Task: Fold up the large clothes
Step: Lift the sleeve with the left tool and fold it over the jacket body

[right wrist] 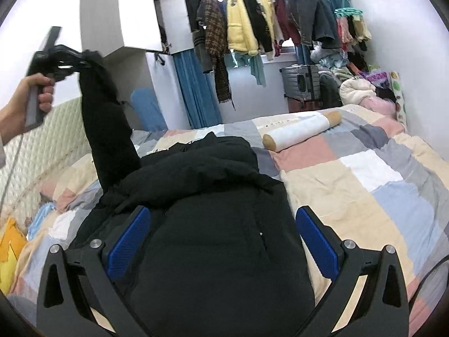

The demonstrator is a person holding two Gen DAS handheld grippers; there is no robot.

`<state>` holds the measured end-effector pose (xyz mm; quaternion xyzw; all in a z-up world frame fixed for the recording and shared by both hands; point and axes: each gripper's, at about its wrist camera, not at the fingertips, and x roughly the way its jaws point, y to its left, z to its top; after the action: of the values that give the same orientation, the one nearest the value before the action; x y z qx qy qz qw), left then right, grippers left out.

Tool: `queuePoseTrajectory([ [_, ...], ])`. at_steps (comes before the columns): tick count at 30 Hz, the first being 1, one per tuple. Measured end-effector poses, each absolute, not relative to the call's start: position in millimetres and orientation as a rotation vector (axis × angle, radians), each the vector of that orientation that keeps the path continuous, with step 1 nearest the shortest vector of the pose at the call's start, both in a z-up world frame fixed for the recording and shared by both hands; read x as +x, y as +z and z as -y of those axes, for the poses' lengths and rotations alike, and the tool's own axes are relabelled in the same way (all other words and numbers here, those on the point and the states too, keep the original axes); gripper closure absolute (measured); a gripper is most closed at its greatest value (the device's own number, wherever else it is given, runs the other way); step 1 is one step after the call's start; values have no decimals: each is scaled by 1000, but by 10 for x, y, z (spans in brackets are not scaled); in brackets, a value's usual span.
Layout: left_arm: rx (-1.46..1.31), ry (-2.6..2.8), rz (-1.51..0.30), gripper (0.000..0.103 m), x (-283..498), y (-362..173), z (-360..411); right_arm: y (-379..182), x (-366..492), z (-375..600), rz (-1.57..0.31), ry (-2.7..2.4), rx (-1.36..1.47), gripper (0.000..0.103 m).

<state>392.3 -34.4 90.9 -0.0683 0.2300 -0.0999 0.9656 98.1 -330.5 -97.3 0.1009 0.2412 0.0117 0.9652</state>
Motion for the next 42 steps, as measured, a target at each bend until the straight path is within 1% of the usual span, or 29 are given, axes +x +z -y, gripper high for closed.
queuePoseTrajectory([
  [4,-121,-251,-533,100,4095,609,1088,-1036,995,3467,-495,5,227,0],
  [10,-78,-304,-593,100,4221,-41,1916,-1121,1092,3654,-512,-11,221,0],
  [19,-39,-305,-654,99,4302,-1155,2640,-1282,1269,3791,-541,21,280,0],
  [24,-17,-252,-775,99,4452,-1807,2813,-1346,1293,3885,-565,17,311,0],
  [26,10,-236,-800,99,4478,-1990,2848,-1341,1290,3911,-563,7,318,0],
  [29,63,-232,-804,99,4469,-2106,2907,-1341,1266,3920,-556,16,335,0],
  [32,42,-254,-811,99,4463,-2129,2864,-1355,1286,3910,-558,12,336,0],
  [36,-53,-254,-763,99,4378,-1988,2697,-1378,1329,3896,-576,10,325,0],
  [39,33,-214,-724,94,4250,-1859,2723,-1356,1280,3938,-555,2,337,0],
  [40,72,-215,-705,89,4188,-1806,2739,-1348,1272,3945,-551,4,340,0],
  [42,109,-212,-675,71,4064,-1720,2721,-1333,1256,3933,-546,7,334,0],
])
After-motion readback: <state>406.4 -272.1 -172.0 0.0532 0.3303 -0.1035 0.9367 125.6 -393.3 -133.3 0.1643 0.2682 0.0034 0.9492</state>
